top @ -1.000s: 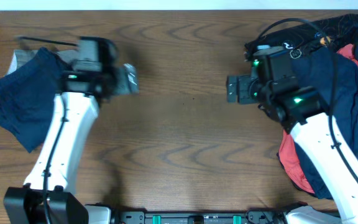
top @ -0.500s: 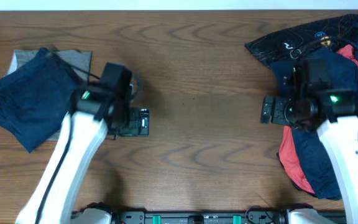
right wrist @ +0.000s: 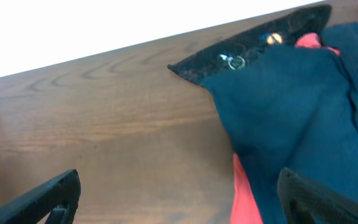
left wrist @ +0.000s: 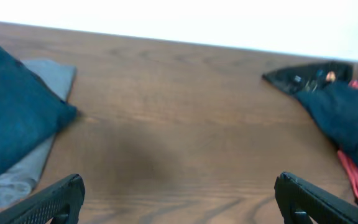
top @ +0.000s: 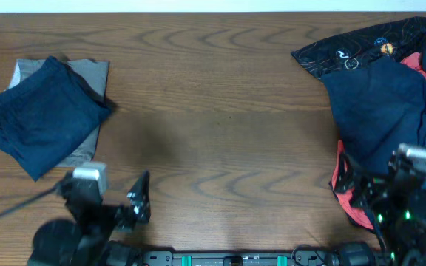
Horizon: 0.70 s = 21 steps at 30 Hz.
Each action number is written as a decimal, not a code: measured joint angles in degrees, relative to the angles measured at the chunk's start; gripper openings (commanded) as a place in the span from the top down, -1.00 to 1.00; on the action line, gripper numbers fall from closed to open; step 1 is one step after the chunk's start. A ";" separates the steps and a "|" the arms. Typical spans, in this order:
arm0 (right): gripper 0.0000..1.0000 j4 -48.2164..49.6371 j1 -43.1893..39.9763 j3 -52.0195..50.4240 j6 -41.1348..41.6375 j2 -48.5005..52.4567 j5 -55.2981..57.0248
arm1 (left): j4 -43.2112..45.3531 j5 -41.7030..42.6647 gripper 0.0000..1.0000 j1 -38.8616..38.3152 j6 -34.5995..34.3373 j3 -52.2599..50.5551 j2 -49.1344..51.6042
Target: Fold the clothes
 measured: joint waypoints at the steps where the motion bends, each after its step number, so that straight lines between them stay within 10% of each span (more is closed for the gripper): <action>1: -0.99 -1.40 0.00 -0.07 0.02 -1.38 0.09 | -0.24 -0.04 -0.95 0.00 0.00 -0.04 -1.95; 21: -0.99 -16.76 0.00 -0.44 0.20 -6.29 0.52 | -0.52 -0.24 -0.96 0.00 0.00 -0.11 -8.57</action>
